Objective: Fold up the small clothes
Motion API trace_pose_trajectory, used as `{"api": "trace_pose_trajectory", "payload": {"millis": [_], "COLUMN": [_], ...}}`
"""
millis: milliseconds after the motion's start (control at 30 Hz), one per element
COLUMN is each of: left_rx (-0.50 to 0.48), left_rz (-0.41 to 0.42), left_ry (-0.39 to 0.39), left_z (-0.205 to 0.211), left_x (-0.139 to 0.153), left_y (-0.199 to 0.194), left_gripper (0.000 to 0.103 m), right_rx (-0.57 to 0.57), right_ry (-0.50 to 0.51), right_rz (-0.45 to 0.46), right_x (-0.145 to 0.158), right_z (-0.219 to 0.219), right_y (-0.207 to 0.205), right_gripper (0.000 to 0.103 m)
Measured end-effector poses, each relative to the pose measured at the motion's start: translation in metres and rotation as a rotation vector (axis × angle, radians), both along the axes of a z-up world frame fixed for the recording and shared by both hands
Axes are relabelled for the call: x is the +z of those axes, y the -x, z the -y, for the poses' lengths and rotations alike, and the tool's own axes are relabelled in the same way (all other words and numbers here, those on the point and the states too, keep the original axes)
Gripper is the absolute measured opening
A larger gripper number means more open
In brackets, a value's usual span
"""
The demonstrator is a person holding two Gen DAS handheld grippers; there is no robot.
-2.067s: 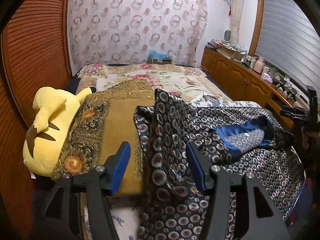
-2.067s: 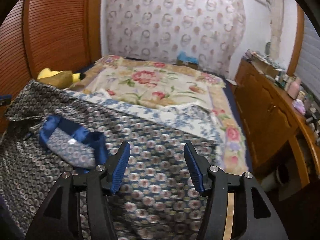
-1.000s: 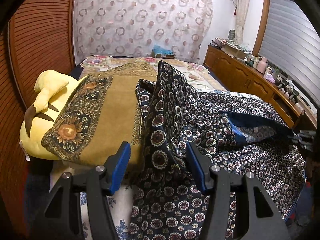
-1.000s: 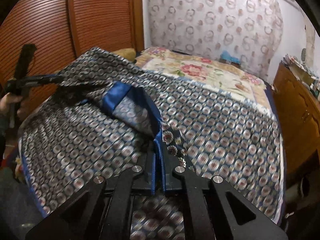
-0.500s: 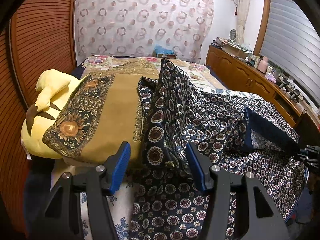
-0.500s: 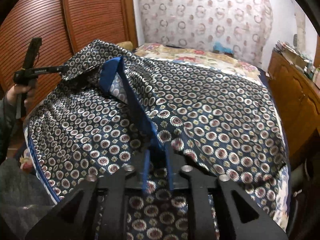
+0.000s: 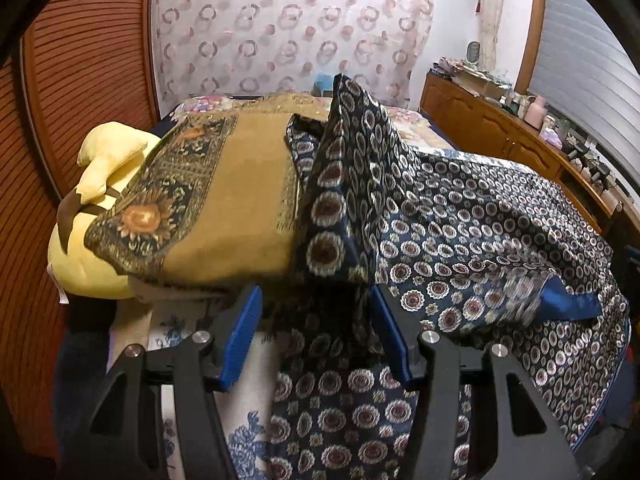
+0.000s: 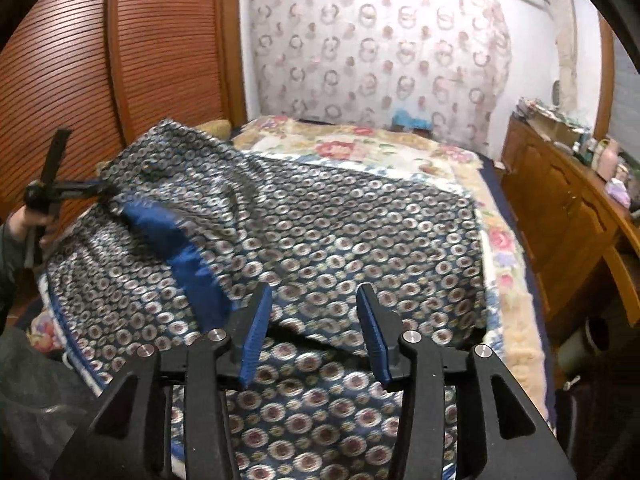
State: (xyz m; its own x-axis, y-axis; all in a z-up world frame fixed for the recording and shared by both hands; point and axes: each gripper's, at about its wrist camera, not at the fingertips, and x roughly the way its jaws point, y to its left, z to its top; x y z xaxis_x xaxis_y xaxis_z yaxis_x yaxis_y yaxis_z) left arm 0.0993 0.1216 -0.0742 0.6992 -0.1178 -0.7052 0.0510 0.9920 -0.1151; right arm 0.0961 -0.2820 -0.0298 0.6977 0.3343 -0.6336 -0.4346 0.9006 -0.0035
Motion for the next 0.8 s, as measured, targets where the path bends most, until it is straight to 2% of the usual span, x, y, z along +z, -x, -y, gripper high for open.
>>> {"api": "trace_pose_trajectory", "payload": {"millis": [167, 367, 533, 800], "left_rx": [-0.018, -0.027, -0.014, 0.0], "left_rz": [0.018, 0.064, 0.06, 0.048], "left_ry": [-0.012, -0.02, -0.023, -0.025], "left_z": [0.003, 0.008, 0.007, 0.003], "left_x": [0.005, 0.017, 0.018, 0.013], "left_y": [0.002, 0.002, -0.007, -0.011], "left_gripper": [0.052, 0.049, 0.029, 0.026], "right_rx": [-0.098, -0.201, -0.257, -0.298], "right_ry": [0.027, 0.023, 0.026, 0.031], "right_rz": [-0.009, -0.047, -0.075, -0.112], "right_x": [-0.009, -0.02, -0.028, -0.041], "right_z": [0.019, 0.051, 0.069, 0.083], "right_y": [-0.016, -0.028, -0.036, -0.047], "right_gripper": [0.058, 0.059, 0.059, 0.059]}}
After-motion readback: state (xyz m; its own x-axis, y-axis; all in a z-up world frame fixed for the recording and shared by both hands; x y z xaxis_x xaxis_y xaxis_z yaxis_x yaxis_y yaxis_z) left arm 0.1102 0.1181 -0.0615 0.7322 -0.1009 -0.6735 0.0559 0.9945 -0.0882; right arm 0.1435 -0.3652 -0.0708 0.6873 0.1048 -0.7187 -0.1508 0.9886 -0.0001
